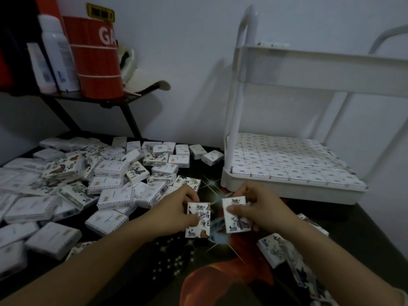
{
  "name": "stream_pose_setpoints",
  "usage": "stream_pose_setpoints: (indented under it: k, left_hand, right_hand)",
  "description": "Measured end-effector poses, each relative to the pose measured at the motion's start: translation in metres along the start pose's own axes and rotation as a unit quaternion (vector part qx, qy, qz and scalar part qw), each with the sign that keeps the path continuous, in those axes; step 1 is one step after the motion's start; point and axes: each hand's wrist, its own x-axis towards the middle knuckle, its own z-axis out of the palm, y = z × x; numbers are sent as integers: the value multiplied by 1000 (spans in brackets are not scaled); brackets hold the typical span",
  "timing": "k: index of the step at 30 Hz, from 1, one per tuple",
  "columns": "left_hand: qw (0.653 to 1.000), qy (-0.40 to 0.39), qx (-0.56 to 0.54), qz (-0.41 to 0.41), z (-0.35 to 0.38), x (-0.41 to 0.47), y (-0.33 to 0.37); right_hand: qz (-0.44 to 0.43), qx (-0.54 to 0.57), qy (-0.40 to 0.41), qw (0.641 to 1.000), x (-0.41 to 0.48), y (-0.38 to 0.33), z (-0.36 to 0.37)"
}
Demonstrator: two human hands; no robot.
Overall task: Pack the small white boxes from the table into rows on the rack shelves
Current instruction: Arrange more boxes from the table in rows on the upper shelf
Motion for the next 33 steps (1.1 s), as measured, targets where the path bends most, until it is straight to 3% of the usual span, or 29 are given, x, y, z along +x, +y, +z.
stream_pose_setpoints:
  k: [2, 7, 13, 18, 20, 25, 28, 33]
  left_hand:
    - [996, 4, -89, -21, -3, 1, 9]
    - [992, 28, -126, 4, -19, 4, 59]
    - [982, 85, -76, 149, -58, 14, 171]
    - [925, 195, -73, 319, -100, 38, 272]
    - [912, 216, -23, 348, -120, 54, 303]
    - [874, 251, 229, 348, -149, 120, 353]
    - [841, 233, 369, 319, -152, 156, 364]
    - [808, 189, 503, 242, -153, 202, 366]
  right_hand:
    - [21, 51, -2, 998, -7, -4, -10]
    - [34, 134, 3, 990, -22, -23, -49]
    - [-28, 159, 39, 986, -26, -63, -109]
    - [-122, 157, 80, 977, -16, -104, -161]
    - [-148, 151, 98, 973, -9, -119, -179]
    - [-192, 153, 131, 961, 13, -150, -217]
    - [-204, 169, 157, 951, 33, -161, -228]
    - [-212, 159, 220, 939, 73, -173, -252]
